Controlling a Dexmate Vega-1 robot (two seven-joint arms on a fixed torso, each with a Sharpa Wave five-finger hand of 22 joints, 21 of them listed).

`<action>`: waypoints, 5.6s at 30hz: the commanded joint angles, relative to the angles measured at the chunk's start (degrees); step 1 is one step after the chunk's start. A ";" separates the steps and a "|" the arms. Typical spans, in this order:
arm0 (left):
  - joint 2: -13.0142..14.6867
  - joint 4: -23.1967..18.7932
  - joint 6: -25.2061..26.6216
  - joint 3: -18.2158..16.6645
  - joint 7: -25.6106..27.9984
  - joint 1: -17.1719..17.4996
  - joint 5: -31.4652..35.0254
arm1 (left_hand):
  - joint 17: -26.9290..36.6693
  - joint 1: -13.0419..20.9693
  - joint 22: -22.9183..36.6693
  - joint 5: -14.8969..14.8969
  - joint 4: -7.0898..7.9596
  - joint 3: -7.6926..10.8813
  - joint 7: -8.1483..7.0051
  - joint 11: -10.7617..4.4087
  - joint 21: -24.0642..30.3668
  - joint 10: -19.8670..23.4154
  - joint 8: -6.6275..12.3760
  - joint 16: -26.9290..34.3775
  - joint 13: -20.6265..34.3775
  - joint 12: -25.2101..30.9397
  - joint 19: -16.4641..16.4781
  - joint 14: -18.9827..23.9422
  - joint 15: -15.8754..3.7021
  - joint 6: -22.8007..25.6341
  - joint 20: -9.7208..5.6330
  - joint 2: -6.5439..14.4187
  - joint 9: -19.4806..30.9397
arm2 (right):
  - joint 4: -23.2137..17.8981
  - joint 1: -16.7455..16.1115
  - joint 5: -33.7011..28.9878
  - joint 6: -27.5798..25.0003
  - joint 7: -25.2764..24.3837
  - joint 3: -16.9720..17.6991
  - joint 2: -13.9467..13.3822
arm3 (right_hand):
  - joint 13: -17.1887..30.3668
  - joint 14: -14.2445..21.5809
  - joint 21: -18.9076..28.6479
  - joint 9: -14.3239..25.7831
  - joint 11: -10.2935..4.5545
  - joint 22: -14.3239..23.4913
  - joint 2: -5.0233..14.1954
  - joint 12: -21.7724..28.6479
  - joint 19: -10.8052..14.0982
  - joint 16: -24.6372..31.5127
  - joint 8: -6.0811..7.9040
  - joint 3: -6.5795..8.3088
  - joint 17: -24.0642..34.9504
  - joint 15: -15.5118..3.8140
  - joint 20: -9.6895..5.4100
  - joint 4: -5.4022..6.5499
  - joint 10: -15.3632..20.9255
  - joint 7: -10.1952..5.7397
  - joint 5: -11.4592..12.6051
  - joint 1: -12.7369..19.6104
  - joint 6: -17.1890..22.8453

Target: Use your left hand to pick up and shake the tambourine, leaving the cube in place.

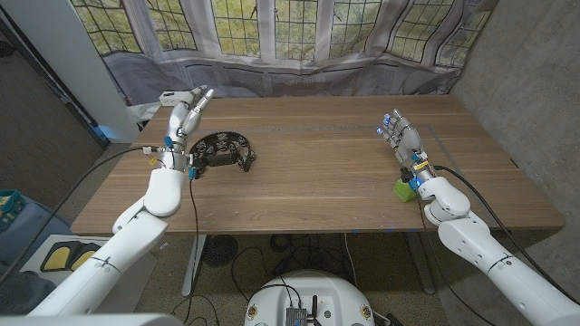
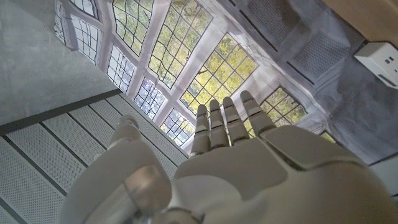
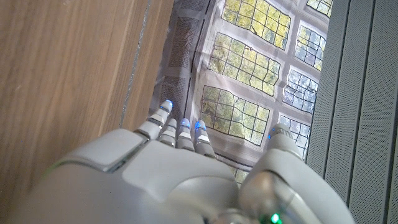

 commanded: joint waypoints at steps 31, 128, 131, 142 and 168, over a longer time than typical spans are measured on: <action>10.16 -6.66 23.03 -1.43 0.18 1.05 12.33 | -0.07 16.73 0.35 0.14 -3.79 6.66 -2.70 -4.67 -2.04 2.60 -0.75 -1.76 0.41 -1.73 0.31 1.86 -3.47 2.15 1.29 -1.46 0.25 | -1.13 -0.48 -5.44 4.11 -4.48 0.33 1.61 | 0.17 4.69 0.51 0.13 -0.88 0.12 0.81 1.56 5.13 1.01 1.08 0.52 0.03 -0.88 -0.61 -0.80 5.31 -0.41 0.26 2.02 4.37; 27.10 -8.48 42.86 24.52 -43.51 -23.61 22.90 | 0.04 41.07 0.54 -0.13 -1.52 6.48 -6.18 -8.53 0.22 14.94 -1.82 -0.15 0.67 -1.98 21.15 16.22 -9.28 8.59 -9.69 -4.56 0.58 | -1.87 -1.49 -4.31 2.64 -4.84 -0.35 1.99 | 0.22 4.90 -0.57 0.20 -1.57 0.05 2.76 0.25 6.24 -0.05 -0.17 2.07 0.07 -1.23 -0.97 -1.19 4.76 -2.29 0.37 5.32 2.74; 26.24 -7.42 42.08 25.29 -43.97 -24.48 23.66 | 0.05 41.20 0.57 -0.13 -1.52 6.33 -5.88 -9.00 0.30 15.18 -1.73 -0.05 0.67 -2.00 21.46 16.75 -9.68 8.95 -9.75 -4.48 0.57 | -1.84 -1.55 -4.43 2.69 -4.85 -0.36 1.96 | 0.22 4.90 -0.60 0.20 -1.62 0.06 2.75 0.22 6.23 -0.06 -0.17 2.05 0.09 -1.25 -0.97 -1.17 4.72 -2.33 0.36 5.32 2.69; 23.58 -4.03 39.29 27.36 -44.42 -26.38 25.53 | 0.00 42.25 0.63 0.00 -1.91 6.24 -5.68 -9.16 0.51 15.46 -1.50 -0.26 0.65 -2.19 22.31 17.19 -10.10 10.07 -10.23 -4.28 0.55 | -1.54 -1.50 -4.55 2.73 -5.02 -0.46 2.23 | 0.24 4.95 -0.68 0.21 -1.63 0.06 2.77 0.12 6.23 -0.10 -0.08 2.03 0.13 -1.28 -0.96 -1.12 4.62 -2.34 0.36 5.36 2.77; 20.18 2.01 37.63 29.03 -42.14 -26.99 26.43 | 0.08 43.57 0.71 0.07 -1.88 5.77 -5.14 -9.11 0.37 16.42 -1.14 -0.60 0.64 -2.36 22.43 17.64 -9.64 12.28 -10.00 -3.80 0.53 | -0.66 -0.70 -4.14 2.08 -5.33 -0.63 2.77 | 0.26 4.95 -0.79 0.23 -1.59 0.07 2.76 -0.01 6.24 -0.20 0.07 1.93 0.24 -1.22 -0.78 -0.96 4.50 -2.35 0.34 5.33 3.00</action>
